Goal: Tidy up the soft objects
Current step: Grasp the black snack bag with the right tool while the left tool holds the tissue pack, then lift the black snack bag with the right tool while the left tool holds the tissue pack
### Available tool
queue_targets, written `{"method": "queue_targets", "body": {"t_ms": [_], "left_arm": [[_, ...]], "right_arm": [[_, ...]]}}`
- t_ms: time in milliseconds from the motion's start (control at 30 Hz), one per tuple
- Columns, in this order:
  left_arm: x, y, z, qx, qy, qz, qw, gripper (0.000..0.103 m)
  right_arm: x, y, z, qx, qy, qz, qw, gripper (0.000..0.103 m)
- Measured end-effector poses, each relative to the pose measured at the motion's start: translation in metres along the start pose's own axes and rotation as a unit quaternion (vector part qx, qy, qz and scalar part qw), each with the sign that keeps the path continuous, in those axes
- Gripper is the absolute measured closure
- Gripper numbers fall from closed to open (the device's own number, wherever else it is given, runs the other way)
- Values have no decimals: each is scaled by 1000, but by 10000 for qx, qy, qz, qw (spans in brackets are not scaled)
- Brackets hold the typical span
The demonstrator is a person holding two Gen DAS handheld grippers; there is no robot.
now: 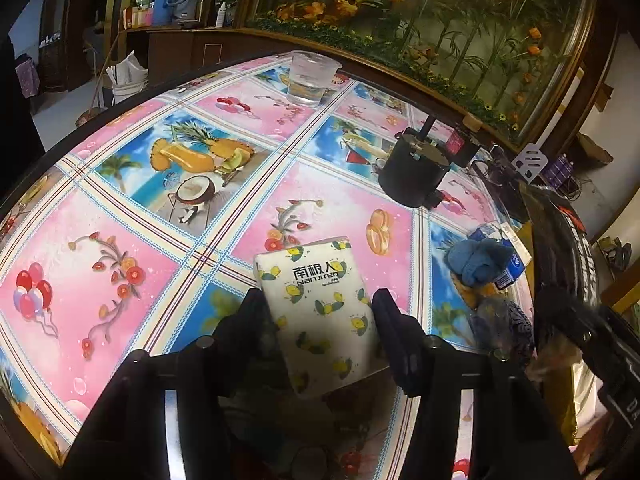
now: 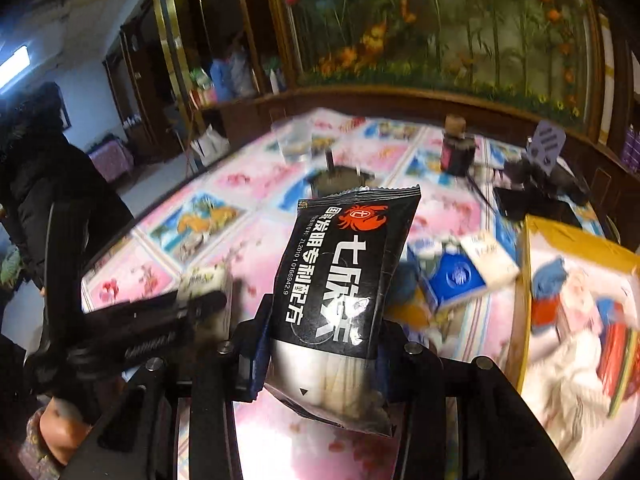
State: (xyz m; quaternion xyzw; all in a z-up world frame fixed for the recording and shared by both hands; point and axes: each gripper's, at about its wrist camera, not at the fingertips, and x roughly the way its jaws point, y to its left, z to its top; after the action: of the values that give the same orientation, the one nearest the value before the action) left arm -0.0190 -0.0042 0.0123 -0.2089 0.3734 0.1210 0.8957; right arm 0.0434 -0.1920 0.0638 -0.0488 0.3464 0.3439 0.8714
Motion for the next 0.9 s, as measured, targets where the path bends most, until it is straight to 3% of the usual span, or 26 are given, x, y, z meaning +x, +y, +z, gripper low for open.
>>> {"method": "queue_targets", "body": {"t_ms": [67,133,233,400,633,900], "left_arm": [[-5,-3,-1,46,-131,-16,9999,48],[-7,-6,-1,81,-211,-12,9997,48],[-7,-17,0,179,-324,140,9992,48],[-10,-39,2,242,-549,80,9982,48],[-18,-74,-1,772,-969,327,9918,48],[-24,-78,-5,941,-1175,532,9872,48]], "right_arm": [[2,-9,-3,60,-283,274,9992,58],[5,-18,-3,198,-258,376,9988,58],[-5,-27,0,303,-507,417,9974,58],[-25,-41,2,548,-794,542,9939,58],[-32,-50,-1,687,-749,453,9938,58],[-36,-50,-6,746,-754,504,9931,58]]}}
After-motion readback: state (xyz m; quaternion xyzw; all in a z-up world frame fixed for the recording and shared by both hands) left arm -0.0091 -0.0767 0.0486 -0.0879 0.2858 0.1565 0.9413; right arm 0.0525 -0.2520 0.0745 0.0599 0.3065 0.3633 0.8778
